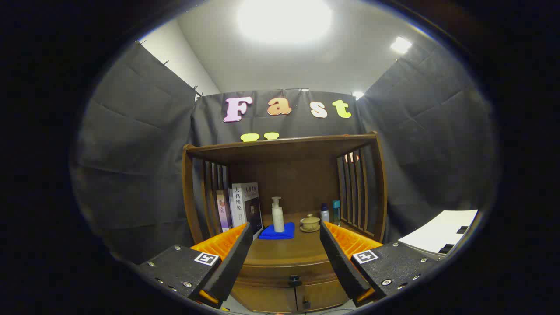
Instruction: Pull open the drawer, take out the items inside it, and place them on the countertop above the cabinet.
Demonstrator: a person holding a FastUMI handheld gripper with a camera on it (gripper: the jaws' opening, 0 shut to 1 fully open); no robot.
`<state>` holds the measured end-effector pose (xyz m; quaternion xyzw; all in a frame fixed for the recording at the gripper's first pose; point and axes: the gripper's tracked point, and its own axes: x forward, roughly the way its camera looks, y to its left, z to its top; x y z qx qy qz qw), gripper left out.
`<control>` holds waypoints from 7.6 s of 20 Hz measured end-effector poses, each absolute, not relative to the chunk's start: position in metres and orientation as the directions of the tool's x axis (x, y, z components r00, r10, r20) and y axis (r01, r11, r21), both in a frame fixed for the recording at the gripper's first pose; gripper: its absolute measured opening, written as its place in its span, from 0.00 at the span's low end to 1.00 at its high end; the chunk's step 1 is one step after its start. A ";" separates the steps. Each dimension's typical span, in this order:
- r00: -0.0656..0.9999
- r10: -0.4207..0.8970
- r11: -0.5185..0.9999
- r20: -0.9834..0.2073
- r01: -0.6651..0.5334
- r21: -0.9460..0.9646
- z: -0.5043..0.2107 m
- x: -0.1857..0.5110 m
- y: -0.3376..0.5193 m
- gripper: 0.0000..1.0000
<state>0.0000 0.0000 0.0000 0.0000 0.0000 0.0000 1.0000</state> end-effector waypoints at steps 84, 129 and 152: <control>0.925 -0.023 0.998 -0.380 0.002 -0.055 -0.304 0.098 -0.048 0.29; 0.937 0.098 0.992 -0.336 -0.117 -0.036 -0.161 -0.076 -0.024 0.95; 0.448 -0.148 0.987 -0.882 0.119 -0.105 -0.284 0.060 -0.040 0.95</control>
